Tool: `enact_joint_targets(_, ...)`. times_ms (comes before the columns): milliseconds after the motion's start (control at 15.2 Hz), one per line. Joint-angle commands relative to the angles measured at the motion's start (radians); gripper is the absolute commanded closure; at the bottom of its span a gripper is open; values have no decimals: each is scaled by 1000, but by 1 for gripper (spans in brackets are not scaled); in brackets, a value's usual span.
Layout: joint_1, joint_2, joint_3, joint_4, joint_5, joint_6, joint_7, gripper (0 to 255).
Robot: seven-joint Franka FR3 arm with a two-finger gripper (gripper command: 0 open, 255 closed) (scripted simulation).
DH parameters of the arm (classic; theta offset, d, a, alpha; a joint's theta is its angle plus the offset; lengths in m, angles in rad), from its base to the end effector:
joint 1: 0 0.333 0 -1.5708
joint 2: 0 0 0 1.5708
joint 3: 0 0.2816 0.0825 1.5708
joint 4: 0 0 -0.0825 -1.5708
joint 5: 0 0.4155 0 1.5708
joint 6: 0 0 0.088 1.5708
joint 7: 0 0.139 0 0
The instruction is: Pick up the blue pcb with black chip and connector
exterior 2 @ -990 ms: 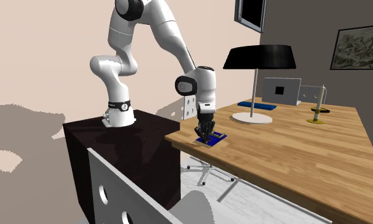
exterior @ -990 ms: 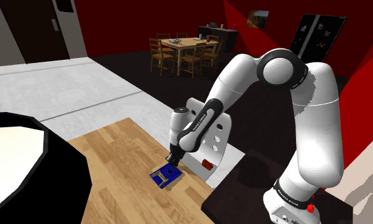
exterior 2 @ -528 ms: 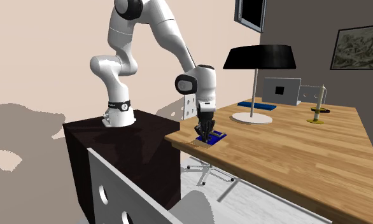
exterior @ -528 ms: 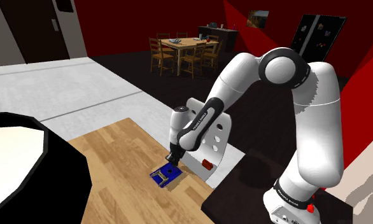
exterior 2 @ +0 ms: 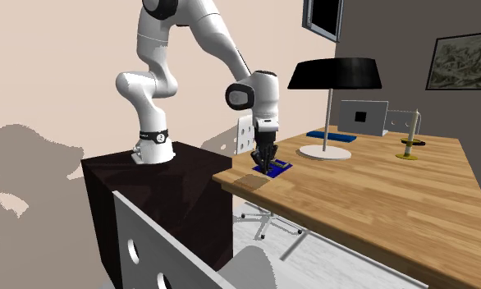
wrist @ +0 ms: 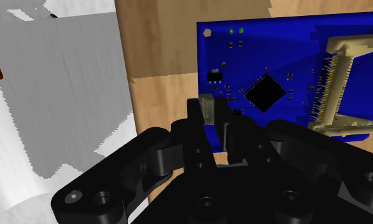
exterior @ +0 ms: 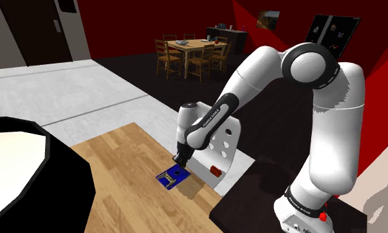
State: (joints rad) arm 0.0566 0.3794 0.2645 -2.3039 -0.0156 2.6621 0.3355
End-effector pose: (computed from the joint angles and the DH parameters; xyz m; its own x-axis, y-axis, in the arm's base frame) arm 0.4957 0.1795 0.0945 0.9992 -0.0166 -0.0370 -0.0196 -0.9964 -0.0822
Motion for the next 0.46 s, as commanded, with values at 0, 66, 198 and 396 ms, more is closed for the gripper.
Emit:
enact_joint_targets(0, -5, -27, 8, -2, 9, -25, -3, 255)
enact_joint_targets(66, -7, -40, 11, -3, 14, -37, -6, 255)
enact_joint_targets(198, -12, -65, 17, -4, 23, -60, -11, 255)
enact_joint_targets(396, -15, -80, 20, -5, 29, -74, -13, 255)
